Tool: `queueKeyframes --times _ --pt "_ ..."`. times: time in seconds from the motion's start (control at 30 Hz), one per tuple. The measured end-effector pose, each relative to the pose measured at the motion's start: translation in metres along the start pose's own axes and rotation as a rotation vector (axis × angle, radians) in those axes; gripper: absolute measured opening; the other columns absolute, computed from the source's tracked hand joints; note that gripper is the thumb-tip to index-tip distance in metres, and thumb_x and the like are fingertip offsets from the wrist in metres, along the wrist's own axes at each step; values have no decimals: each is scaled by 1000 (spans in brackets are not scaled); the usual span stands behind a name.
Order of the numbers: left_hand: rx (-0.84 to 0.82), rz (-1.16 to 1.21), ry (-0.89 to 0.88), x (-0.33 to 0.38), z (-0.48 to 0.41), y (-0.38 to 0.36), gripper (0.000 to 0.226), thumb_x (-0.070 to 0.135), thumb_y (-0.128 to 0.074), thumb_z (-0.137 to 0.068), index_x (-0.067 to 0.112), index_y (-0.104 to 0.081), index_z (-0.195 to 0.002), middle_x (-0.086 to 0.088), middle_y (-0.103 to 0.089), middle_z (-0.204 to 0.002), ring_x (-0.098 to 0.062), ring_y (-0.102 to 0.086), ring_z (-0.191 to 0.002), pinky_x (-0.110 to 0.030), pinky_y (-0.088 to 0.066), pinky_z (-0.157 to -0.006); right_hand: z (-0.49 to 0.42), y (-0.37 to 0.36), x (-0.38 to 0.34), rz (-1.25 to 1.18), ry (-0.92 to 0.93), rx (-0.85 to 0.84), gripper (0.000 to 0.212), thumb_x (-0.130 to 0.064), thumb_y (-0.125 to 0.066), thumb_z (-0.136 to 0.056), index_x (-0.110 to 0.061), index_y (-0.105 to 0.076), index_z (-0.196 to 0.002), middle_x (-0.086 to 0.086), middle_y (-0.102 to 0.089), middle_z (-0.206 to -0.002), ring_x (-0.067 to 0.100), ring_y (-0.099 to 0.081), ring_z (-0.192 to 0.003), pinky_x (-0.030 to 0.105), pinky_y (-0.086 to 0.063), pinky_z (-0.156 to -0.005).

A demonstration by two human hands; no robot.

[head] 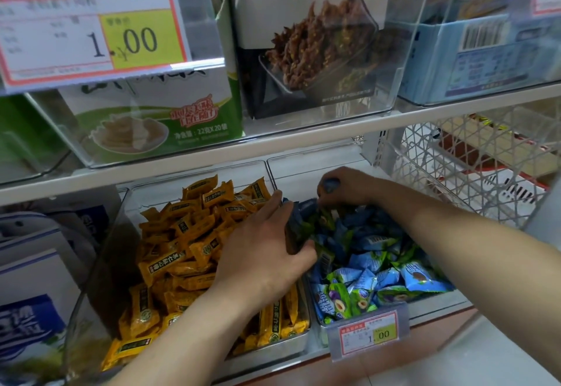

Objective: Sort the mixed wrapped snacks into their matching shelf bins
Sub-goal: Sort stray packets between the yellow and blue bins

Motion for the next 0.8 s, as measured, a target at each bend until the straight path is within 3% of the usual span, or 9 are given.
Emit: queueKeyframes --times 0.07,0.13,0.27,0.37,0.43,0.6,0.67,0.8 --pt "-1 22 -1 -1 -2 1 73 71 -45 -75 45 -37 -143 19 -18 -161 -9 -25 -145 -21 -24 -102 16 22 -7 -268 44 123 32 -36 -82 -75 -15 -71 -97 1 -71 -97 20 -67 -91 36 -55 -82" --pt "25 54 19 -1 -4 5 70 67 -53 -81 43 -38 -144 19 -24 -159 -9 -24 -144 -25 -24 -107 37 36 -16 -484 102 179 28 -33 -83 -75 -15 -72 -95 3 -73 -94 18 -69 -90 33 -57 -81" --pt "242 104 -104 30 -8 17 68 60 -58 -86 33 -39 -145 8 -48 -144 -11 -36 -131 -22 -30 -101 83 34 -42 -825 181 96 22 -22 -79 -77 -13 -71 -96 4 -74 -94 18 -70 -91 23 -53 -75" --pt "192 265 -97 51 -15 5 67 62 -53 -90 37 -29 -148 2 -51 -143 -19 -49 -128 -27 -41 -101 106 24 -58 -1043 203 50 21 -23 -77 -77 -12 -74 -95 10 -73 -95 23 -70 -91 26 -55 -73" --pt "182 410 -80 60 -19 -3 58 52 -54 -94 37 -32 -147 -1 -57 -138 -20 -55 -124 -33 -46 -102 117 19 -61 -1147 172 73 17 -28 -74 -79 -15 -76 -89 12 -74 -93 23 -72 -86 26 -55 -68" --pt "283 606 -18 64 -24 -1 36 27 -61 -96 31 -58 -132 1 -71 -112 -20 -69 -95 -40 -57 -85 134 22 -47 -1261 50 155 24 -34 -76 -76 -11 -78 -85 17 -74 -98 27 -73 -86 29 -56 -65" --pt "256 650 3 63 -27 -2 29 21 -65 -94 31 -65 -121 3 -72 -104 -19 -70 -90 -42 -58 -82 137 23 -42 -1240 10 176 30 -30 -76 -79 -4 -75 -94 20 -73 -103 31 -72 -90 33 -58 -70" --pt "236 755 11 63 -27 2 24 17 -73 -88 26 -71 -110 4 -73 -92 -15 -70 -80 -30 -58 -72 142 28 -42 -1123 -4 208 34 -26 -74 -85 1 -70 -106 18 -73 -104 32 -71 -95 42 -59 -84"
Point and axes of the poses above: each hand's wrist, its own z-axis away from the middle knuckle, its own y-axis out of the back of the hand, x = y × z, the point moved 6 cm from there along -z, towards the middle knuckle
